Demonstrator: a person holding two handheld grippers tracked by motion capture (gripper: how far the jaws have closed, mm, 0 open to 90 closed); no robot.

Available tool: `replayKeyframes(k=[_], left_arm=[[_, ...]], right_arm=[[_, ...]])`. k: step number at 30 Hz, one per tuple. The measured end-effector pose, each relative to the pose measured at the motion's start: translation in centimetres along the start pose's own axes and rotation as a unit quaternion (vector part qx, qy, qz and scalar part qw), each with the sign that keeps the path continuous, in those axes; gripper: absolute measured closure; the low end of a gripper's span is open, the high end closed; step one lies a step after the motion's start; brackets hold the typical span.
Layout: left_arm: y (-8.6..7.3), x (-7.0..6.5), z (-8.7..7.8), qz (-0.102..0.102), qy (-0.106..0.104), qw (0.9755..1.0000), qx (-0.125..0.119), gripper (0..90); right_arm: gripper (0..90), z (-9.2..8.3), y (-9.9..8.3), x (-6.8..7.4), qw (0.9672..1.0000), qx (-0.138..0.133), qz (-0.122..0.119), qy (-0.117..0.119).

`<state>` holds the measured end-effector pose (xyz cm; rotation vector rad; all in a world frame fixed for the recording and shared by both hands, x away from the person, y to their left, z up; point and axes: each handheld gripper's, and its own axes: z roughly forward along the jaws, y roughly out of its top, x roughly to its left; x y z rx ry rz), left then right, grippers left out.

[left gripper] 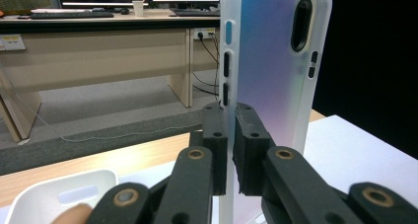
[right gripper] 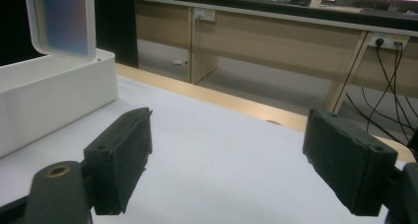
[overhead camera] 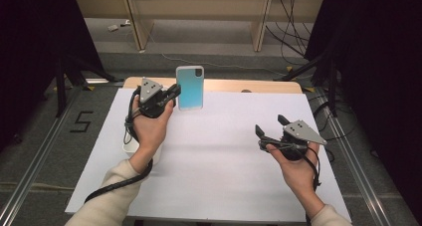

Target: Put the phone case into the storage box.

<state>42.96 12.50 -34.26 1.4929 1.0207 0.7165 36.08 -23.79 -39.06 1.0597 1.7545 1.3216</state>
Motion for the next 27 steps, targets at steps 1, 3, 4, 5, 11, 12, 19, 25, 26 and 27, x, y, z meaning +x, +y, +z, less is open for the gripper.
replayKeyframes(k=[1, 3, 4, 5, 11, 12, 19, 25, 26, 27], left_arm=[[0.0, 0.1, 0.0, -0.002, 0.001, 1.0, -0.002, 84.7], [0.0, 0.1, 0.0, -0.003, 0.002, 1.0, -0.003, 84.7], [0.0, 0.1, 0.1, -0.003, 0.002, 1.0, -0.003, 84.7], [0.1, 0.2, 0.1, -0.003, 0.002, 1.0, -0.003, 84.7], [0.4, 0.3, 0.1, -0.004, 0.005, 1.0, -0.006, 84.7], [0.4, 0.4, 0.1, -0.005, 0.006, 1.0, -0.005, 84.7], [0.7, 0.9, 0.1, -0.003, 0.006, 1.0, -0.006, 84.7], [0.8, 1.2, -0.2, -0.004, 0.005, 0.9999, -0.008, 84.7], [0.8, 1.2, -0.3, -0.004, 0.005, 1.0, -0.007, 84.7], [0.9, 1.3, -0.3, -0.004, 0.005, 0.9999, -0.007, 84.7]], right_arm=[[19.8, -0.1, -0.1, -0.2, 1.0, 0.001, -0.005, 0.0], [19.6, 0.0, -0.2, -0.3, 1.0, 0.0, -0.003, -0.004], [19.6, -0.1, -0.3, -0.3, 1.0, 0.002, 0.001, 0.002], [19.6, -0.1, -0.2, -0.3, 1.0, 0.002, 0.001, 0.002], [19.7, -0.1, -0.2, -0.5, 1.0, -0.001, 0.0, 0.002], [19.7, -0.1, -0.2, -0.6, 1.0, -0.001, 0.001, 0.002], [19.7, -0.2, -0.3, -0.7, 1.0, -0.001, 0.002, -0.002], [19.7, -0.3, -0.2, -0.6, 1.0, 0.0, -0.002, -0.005], [19.7, -0.4, -0.2, -0.5, 1.0, 0.001, -0.001, -0.005], [19.7, -0.4, -0.2, -0.5, 1.0, 0.0, -0.002, -0.004]])
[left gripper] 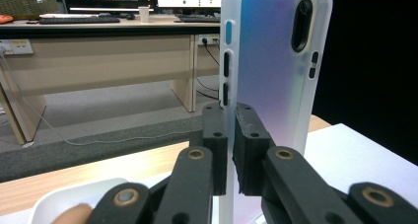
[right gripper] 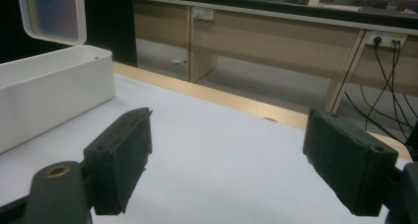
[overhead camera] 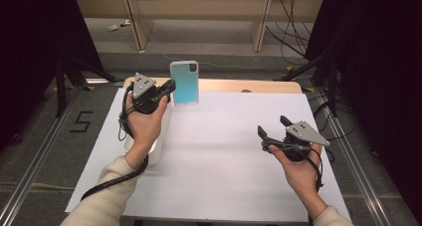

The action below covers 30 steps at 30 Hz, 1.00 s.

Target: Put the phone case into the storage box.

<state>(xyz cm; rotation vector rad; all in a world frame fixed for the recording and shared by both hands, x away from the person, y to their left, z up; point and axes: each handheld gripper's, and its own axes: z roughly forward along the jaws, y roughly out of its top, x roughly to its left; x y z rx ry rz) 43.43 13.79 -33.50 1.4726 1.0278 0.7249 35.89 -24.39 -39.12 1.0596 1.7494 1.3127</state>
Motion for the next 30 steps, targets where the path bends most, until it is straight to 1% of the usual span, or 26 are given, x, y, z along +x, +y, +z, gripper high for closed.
replayKeyframes(k=[1, 2, 4, 6, 10, 11, 12, 16, 18, 20, 21, 22, 26, 27, 28, 30], left_arm=[[0.0, 0.0, 0.0, -0.001, 0.0, 1.0, 0.0, 84.7], [0.1, 0.1, -0.1, -0.001, -0.001, 1.0, -0.001, 84.7], [0.1, 0.2, -0.2, -0.002, -0.002, 1.0, -0.002, 84.8], [0.1, 0.3, -0.3, -0.002, 0.0, 1.0, -0.003, 84.8], [0.2, 0.8, -0.4, -0.004, 0.004, 1.0, -0.003, 84.7], [0.2, 0.9, -0.4, -0.006, 0.004, 1.0, -0.003, 84.7], [0.3, 1.0, -0.4, -0.006, 0.004, 1.0, -0.003, 84.7], [0.2, 1.2, -0.3, -0.007, 0.005, 1.0, -0.001, 84.7], [0.2, 1.3, -0.3, -0.007, 0.003, 1.0, 0.0, 84.7], [0.2, 1.4, -0.3, -0.006, 0.004, 1.0, 0.0, 84.8], [0.2, 1.5, -0.3, -0.005, 0.003, 1.0, 0.001, 84.7], [0.3, 1.5, -0.3, -0.005, 0.004, 1.0, 0.001, 84.7], [0.4, 1.9, -0.3, -0.006, 0.005, 1.0, -0.002, 84.7], [0.4, 2.1, -0.3, -0.006, 0.007, 1.0, -0.003, 84.8], [0.4, 2.1, -0.4, -0.007, 0.008, 0.9999, -0.003, 84.8], [0.5, 2.4, -0.4, -0.006, 0.01, 0.9999, -0.003, 84.8]], right_arm=[[19.7, 0.0, 0.0, 0.0, 1.0, -0.003, -0.003, 0.001], [19.7, 0.0, 0.0, 0.0, 1.0, 0.001, 0.001, 0.001], [19.7, -0.1, 0.1, 0.0, 1.0, -0.002, -0.004, -0.005], [19.7, -0.1, 0.1, 0.0, 1.0, 0.005, 0.003, 0.0], [19.7, -0.2, 0.0, -0.1, 1.0, 0.0, 0.002, -0.003], [19.7, -0.2, 0.0, -0.1, 1.0, 0.001, 0.002, -0.004], [19.7, -0.3, 0.0, -0.1, 1.0, 0.007, 0.003, 0.0], [19.7, -0.3, 0.0, -0.1, 1.0, 0.001, 0.004, -0.002], [19.7, -0.4, 0.0, -0.2, 1.0, -0.001, -0.003, -0.005], [19.7, -0.4, 0.0, -0.1, 1.0, 0.0, 0.0, -0.004], [19.7, -0.3, 0.0, -0.1, 1.0, -0.004, 0.001, 0.0], [19.7, -0.4, 0.0, 0.0, 1.0, 0.001, 0.005, 0.003], [19.7, -0.5, 0.0, 0.1, 1.0, 0.001, 0.002, -0.002], [19.7, -0.4, 0.0, 0.0, 1.0, -0.002, -0.002, -0.004], [19.7, -0.5, 0.0, 0.0, 1.0, 0.004, -0.001, -0.001], [19.7, -0.6, -0.1, 0.0, 1.0, 0.002, -0.002, 0.002]])
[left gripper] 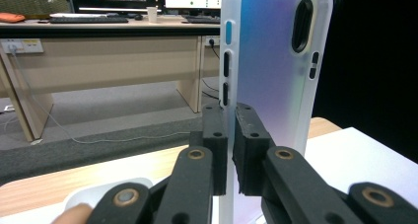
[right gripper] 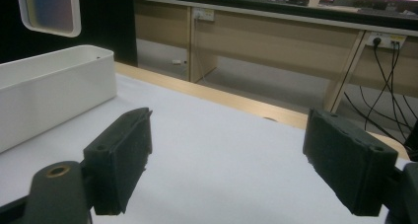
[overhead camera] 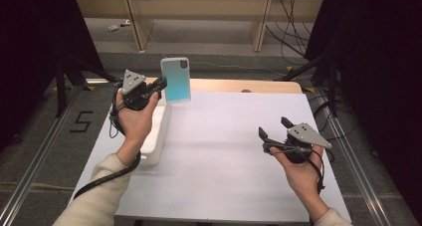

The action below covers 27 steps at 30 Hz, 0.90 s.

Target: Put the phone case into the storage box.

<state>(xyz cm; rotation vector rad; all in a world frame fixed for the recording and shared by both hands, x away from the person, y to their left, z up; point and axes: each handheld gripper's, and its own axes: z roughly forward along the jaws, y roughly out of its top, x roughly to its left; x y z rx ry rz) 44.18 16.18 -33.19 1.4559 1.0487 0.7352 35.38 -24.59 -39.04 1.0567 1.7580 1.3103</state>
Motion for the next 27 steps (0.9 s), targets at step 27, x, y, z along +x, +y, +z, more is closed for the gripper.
replayKeyframes(k=[27], left_arm=[[0.4, 2.2, -0.7, 0.002, 0.005, 1.0, -0.001, 84.8]], right_arm=[[19.9, -0.9, -0.2, -0.1, 0.9999, -0.012, -0.001, -0.004]])
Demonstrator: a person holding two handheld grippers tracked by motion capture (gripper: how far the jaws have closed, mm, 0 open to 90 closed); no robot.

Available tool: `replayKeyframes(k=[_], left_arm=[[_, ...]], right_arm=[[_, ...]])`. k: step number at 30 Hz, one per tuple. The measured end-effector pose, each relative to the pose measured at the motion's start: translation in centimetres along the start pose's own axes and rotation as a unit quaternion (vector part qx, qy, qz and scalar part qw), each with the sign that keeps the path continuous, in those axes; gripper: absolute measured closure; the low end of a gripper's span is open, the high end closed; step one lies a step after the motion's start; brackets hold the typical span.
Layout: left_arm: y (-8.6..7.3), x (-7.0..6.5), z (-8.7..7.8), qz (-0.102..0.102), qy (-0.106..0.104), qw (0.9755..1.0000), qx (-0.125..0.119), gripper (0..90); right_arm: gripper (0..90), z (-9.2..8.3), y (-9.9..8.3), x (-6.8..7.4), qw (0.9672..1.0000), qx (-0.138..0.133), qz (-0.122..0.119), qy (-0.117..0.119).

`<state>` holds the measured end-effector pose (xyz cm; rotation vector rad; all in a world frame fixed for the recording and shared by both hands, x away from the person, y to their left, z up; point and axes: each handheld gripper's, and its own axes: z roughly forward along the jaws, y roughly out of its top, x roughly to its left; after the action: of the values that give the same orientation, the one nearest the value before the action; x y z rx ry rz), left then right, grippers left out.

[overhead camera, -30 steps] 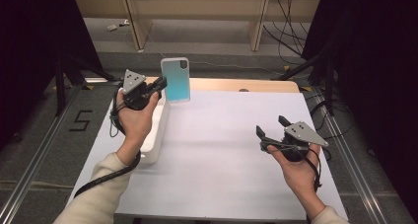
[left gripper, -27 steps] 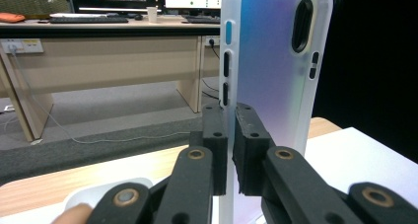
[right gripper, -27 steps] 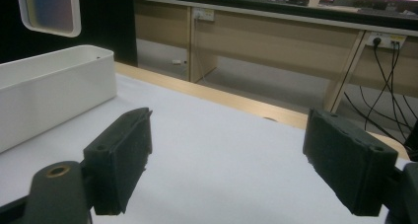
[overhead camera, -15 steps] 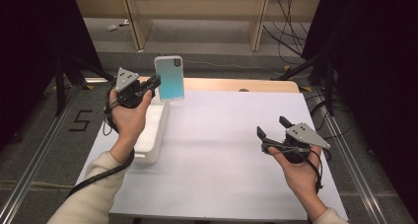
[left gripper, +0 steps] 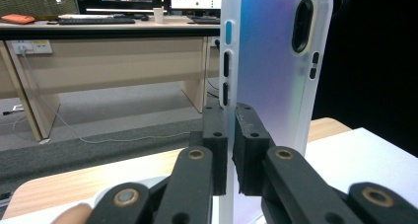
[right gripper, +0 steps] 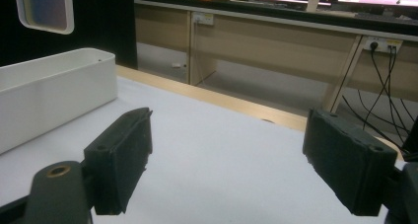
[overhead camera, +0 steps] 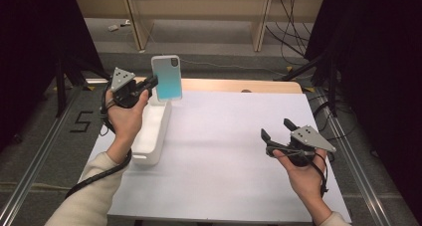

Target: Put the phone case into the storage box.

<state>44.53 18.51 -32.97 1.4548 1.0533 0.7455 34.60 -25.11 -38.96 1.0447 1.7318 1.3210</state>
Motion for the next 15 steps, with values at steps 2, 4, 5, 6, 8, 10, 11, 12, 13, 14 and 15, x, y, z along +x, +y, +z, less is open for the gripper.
replayKeyframes(k=[2, 4, 5, 6, 8, 10, 11, 12, 13, 14, 15], left_arm=[[0.0, 0.2, -0.1, -0.001, 0.002, 1.0, -0.001, 84.7], [0.0, 0.3, -0.1, 0.0, 0.001, 1.0, 0.0, 84.7], [0.0, 0.4, -0.2, 0.0, 0.003, 1.0, 0.0, 84.7], [0.0, 0.5, -0.2, 0.0, 0.003, 1.0, -0.002, 84.7], [0.0, 0.7, -0.2, 0.0, 0.004, 1.0, -0.002, 84.8], [0.0, 0.9, -0.2, 0.001, 0.005, 1.0, -0.001, 84.8], [0.0, 1.0, -0.3, 0.001, 0.005, 1.0, -0.002, 84.8], [0.0, 1.1, -0.3, 0.0, 0.005, 1.0, -0.004, 84.7], [0.0, 1.2, -0.3, 0.0, 0.005, 1.0, -0.004, 84.7], [0.1, 1.3, -0.3, 0.0, 0.006, 1.0, -0.004, 84.7], [0.1, 1.4, -0.3, 0.002, 0.006, 1.0, -0.004, 84.7]], right_arm=[[19.9, 0.0, -0.1, 0.0, 1.0, 0.002, 0.007, 0.004], [19.9, -0.1, -0.1, 0.0, 1.0, 0.0, 0.002, 0.001], [19.9, -0.1, -0.1, -0.1, 1.0, 0.001, 0.001, 0.0], [19.9, -0.2, -0.1, -0.1, 1.0, 0.0, 0.0, -0.003], [19.8, -0.3, -0.1, 0.0, 1.0, 0.005, 0.006, 0.001], [19.9, -0.3, -0.2, -0.2, 1.0, 0.0, 0.0, -0.002], [19.9, -0.3, -0.2, -0.1, 1.0, 0.003, 0.005, 0.0], [19.9, -0.4, -0.2, -0.2, 1.0, 0.003, 0.005, -0.003], [19.9, -0.4, -0.2, -0.2, 1.0, 0.005, 0.005, -0.002], [19.9, -0.4, -0.3, -0.2, 1.0, 0.004, 0.004, -0.002], [19.9, -0.5, -0.3, -0.2, 1.0, 0.004, 0.004, -0.003]])
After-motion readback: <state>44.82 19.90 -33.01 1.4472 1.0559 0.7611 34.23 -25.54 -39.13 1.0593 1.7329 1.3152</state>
